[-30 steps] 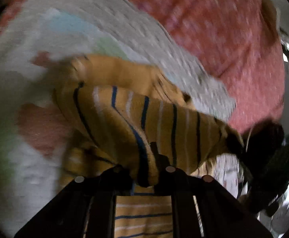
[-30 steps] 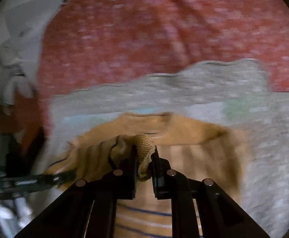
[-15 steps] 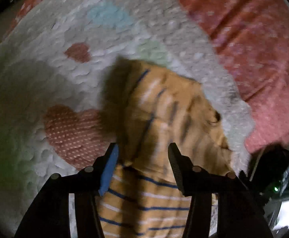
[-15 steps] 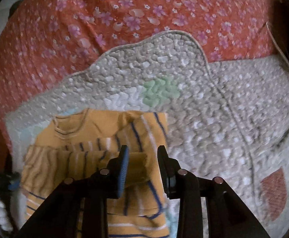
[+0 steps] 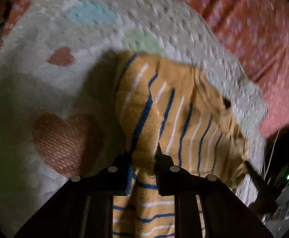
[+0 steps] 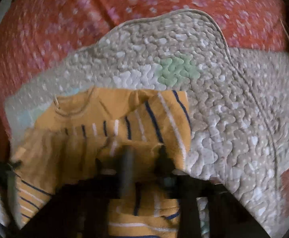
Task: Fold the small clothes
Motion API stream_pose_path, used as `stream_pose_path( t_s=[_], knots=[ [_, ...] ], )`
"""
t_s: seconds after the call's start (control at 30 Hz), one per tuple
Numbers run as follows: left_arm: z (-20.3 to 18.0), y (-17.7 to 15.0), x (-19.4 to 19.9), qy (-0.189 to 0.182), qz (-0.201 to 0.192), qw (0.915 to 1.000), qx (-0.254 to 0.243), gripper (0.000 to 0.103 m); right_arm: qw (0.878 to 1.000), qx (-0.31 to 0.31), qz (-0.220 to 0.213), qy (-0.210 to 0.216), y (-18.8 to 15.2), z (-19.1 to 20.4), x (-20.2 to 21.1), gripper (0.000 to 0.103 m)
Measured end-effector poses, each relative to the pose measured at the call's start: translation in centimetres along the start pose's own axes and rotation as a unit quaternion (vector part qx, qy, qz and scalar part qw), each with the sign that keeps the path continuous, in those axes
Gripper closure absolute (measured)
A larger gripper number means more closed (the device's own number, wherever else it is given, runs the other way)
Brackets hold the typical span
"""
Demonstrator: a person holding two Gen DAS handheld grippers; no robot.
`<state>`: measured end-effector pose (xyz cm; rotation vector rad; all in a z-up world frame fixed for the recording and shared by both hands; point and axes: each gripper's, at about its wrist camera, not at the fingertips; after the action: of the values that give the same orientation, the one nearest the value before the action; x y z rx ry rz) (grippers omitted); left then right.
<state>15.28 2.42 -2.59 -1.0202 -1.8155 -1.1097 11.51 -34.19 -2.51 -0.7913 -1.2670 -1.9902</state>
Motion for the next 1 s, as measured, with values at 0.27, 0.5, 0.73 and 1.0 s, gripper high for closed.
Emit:
stream_pose_path(
  t_s=[0.27, 0.5, 0.73, 1.0],
  knots=[
    [-1.4, 0.1, 7.2, 0.136, -0.189, 0.9693, -0.078, 0.079, 1.0, -0.001, 0.011, -0.021, -0.6, -0.5, -1.0, 0.089],
    [2.0, 1.2, 3.0, 0.133, -0.075, 0.9858, -0.07, 0.066, 0.997, 0.016, -0.044, -0.06, 0.8, -0.2, 2.0, 0.092],
    [0.9, 1.0, -1.3, 0.113, 0.001, 0.9901, -0.083, 0.048, 0.993, 0.024, -0.027, -0.115, 0.8, -1.4, 0.4, 0.091],
    [-0.3, 1.1, 0.4, 0.228, -0.057, 0.9647, -0.118, 0.103, 0.992, 0.036, -0.023, -0.117, 0.7, -1.5, -0.1, 0.09]
  ],
)
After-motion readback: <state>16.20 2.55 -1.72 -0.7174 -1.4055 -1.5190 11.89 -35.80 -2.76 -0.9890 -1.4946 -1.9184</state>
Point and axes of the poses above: each gripper's, at about its wrist camera, not at the fingertips, and x roughly against the way its jaws point, z to its left, y to its top, and after that the axes turned 6 degrees about y, right-handed
